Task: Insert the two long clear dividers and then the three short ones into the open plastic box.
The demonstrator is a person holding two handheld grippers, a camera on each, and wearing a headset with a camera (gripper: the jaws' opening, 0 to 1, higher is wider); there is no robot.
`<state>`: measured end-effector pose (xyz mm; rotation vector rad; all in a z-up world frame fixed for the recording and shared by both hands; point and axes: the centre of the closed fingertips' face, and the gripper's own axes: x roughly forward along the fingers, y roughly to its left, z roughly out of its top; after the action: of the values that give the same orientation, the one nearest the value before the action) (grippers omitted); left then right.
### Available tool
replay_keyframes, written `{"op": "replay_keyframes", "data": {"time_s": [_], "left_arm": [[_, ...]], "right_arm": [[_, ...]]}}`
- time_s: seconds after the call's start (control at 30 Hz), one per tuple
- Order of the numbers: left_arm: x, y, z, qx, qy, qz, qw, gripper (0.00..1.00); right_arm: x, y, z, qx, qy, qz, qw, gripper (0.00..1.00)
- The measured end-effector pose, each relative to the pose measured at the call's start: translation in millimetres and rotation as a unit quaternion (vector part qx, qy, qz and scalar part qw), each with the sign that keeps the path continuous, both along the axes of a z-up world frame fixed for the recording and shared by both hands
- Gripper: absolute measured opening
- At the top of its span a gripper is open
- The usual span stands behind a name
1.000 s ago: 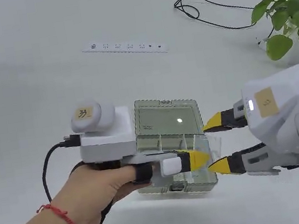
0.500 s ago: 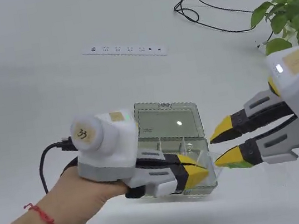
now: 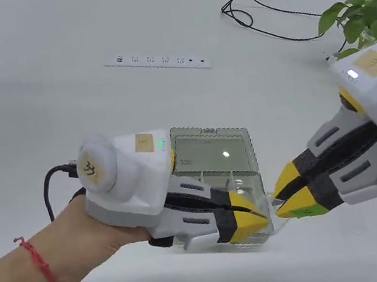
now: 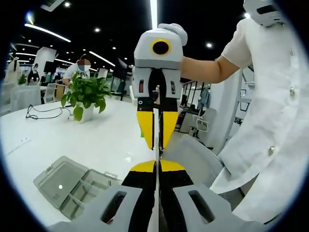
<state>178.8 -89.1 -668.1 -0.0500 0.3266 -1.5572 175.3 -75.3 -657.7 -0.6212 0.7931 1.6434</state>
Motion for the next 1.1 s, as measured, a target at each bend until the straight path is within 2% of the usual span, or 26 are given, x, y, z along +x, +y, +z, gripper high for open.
{"op": "replay_keyframes", "data": {"time_s": [0.17, 0.5, 0.77, 1.1], "left_arm": [[-0.7, 0.5, 0.7, -0.003, 0.0, 0.002, 1.0, 0.0], [-1.5, 2.5, 0.9, -0.002, -0.011, 0.003, 0.9999, 0.0], [-2.8, 4.4, -1.5, 0.003, -0.021, 0.004, 0.9998, 0.0], [-0.6, 7.6, -3.9, 0.008, -0.025, 0.015, 0.9995, 0.0]], "right_arm": [[-0.5, -0.8, -1.7, 0.0, 0.007, 0.002, 1.0, 0.03], [1.3, -0.1, -2.8, 0.005, 0.021, -0.006, 0.9998, 0.03], [0.1, 1.8, -5.5, 0.006, 0.02, -0.008, 0.9998, 0.03], [1.3, 2.7, -7.2, 0.004, 0.015, -0.009, 0.9998, 0.03]]}}
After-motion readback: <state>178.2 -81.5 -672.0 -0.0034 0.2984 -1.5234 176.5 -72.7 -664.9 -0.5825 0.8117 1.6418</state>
